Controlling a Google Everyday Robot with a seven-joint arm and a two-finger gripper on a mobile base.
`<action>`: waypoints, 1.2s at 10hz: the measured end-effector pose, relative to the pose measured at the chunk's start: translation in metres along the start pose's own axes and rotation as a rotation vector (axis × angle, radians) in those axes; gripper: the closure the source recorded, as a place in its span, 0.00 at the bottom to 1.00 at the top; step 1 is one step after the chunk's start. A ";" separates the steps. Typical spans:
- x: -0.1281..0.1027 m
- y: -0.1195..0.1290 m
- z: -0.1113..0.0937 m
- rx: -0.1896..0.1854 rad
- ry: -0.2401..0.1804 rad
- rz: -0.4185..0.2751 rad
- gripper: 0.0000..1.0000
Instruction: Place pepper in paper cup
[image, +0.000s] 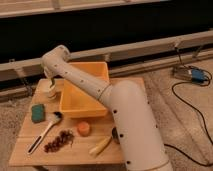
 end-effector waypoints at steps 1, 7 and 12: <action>-0.003 0.002 0.003 -0.003 -0.006 -0.004 1.00; -0.006 0.017 0.017 -0.027 -0.021 -0.028 0.90; 0.004 0.028 0.029 -0.040 -0.036 -0.019 0.28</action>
